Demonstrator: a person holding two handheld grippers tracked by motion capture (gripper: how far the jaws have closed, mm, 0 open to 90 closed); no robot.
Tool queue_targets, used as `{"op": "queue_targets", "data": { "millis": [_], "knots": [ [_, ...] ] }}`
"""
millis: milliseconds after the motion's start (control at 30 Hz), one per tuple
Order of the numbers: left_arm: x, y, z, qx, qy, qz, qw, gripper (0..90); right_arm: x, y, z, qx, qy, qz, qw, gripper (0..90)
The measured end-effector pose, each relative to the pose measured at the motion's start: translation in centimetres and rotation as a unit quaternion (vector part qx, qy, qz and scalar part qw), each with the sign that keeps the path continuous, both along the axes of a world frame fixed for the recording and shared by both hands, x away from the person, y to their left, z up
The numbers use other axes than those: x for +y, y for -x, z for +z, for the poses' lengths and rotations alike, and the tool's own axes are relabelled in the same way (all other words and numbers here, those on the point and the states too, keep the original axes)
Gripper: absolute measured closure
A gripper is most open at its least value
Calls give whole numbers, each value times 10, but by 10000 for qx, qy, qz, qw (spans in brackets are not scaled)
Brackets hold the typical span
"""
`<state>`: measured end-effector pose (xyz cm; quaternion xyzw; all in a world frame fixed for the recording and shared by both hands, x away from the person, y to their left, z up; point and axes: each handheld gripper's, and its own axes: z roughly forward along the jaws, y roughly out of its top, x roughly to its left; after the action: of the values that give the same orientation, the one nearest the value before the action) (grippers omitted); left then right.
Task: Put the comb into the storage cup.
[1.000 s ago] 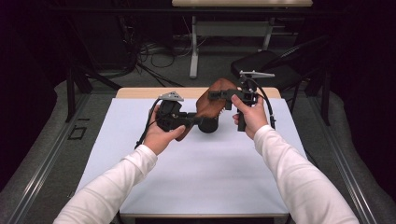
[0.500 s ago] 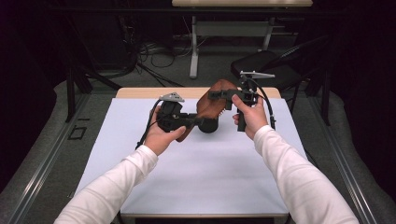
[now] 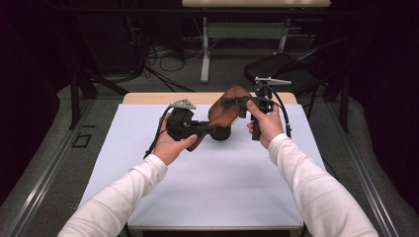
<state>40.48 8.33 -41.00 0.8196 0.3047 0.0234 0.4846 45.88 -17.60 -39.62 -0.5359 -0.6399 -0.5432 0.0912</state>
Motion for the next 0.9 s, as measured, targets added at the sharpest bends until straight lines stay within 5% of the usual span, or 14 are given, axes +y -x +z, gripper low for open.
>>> {"op": "queue_targets", "data": {
  "millis": [267,900],
  "knots": [
    [-1,0,-1,6,5,-11,10000,722,-2,-1,-1,-2,47,22,10000,216],
    [-3,0,-5,42,8,-52,10000,725,-9,-1,-8,152,-462,-175,9987,325]
  ]
}}
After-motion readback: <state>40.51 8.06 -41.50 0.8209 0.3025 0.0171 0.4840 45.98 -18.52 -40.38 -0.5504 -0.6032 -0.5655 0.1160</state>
